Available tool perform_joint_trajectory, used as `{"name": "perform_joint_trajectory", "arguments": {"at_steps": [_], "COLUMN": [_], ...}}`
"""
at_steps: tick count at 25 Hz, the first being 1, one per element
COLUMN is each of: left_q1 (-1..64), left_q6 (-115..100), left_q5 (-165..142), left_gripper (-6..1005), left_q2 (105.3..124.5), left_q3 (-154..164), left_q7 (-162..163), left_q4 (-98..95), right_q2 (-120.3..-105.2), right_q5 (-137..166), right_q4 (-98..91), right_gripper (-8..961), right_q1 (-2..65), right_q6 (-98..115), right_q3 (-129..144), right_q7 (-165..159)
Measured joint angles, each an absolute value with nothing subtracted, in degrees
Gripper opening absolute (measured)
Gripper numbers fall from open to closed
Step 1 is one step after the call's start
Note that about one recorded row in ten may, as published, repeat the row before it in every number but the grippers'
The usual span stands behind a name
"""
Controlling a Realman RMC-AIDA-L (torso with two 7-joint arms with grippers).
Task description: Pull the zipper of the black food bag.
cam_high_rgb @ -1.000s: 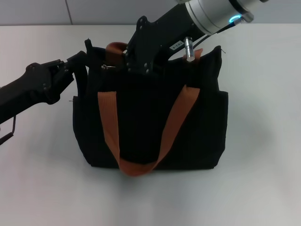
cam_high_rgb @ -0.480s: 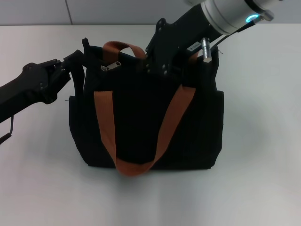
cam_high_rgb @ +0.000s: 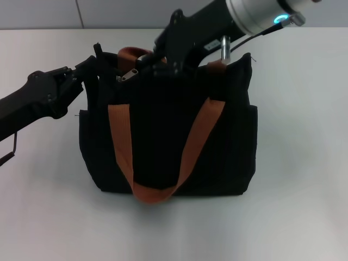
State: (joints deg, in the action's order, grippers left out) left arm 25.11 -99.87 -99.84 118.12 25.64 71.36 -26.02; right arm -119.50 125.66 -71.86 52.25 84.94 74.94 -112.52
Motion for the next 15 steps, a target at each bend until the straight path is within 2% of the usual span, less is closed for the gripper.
{"name": "perform_joint_trajectory", "arguments": {"at_steps": [3, 9, 13, 14, 15], "left_q1": [25.14, 24.93, 25.10, 25.26, 25.26], "left_q6": [-99.86, -100.10, -100.14, -100.18, -100.18], "left_q5": [-99.84, -99.74, -99.74, -99.74, -99.74], "left_gripper": [111, 113, 114, 114, 114], "left_q2": [118.12, 118.27, 118.29, 118.30, 118.30], "left_q3": [25.61, 25.58, 25.57, 25.57, 25.57], "left_q7": [71.37, 71.37, 71.37, 71.37, 71.37], "left_q4": [-26.01, -26.01, -26.01, -26.01, -26.01], "right_q2": [-119.34, -119.12, -118.78, -117.94, -117.94], "right_q5": [121.03, 110.95, 108.94, 108.25, 108.25], "right_q4": [-72.64, -67.84, -63.07, -58.59, -58.59], "right_gripper": [91, 291, 298, 300, 300], "right_q1": [50.26, 46.42, 46.57, 47.53, 47.53], "right_q6": [84.51, 84.92, 85.63, 86.29, 86.29], "right_q3": [71.62, 61.79, 58.68, 57.06, 57.06], "right_q7": [-112.89, -120.53, -126.62, -131.22, -131.22]}}
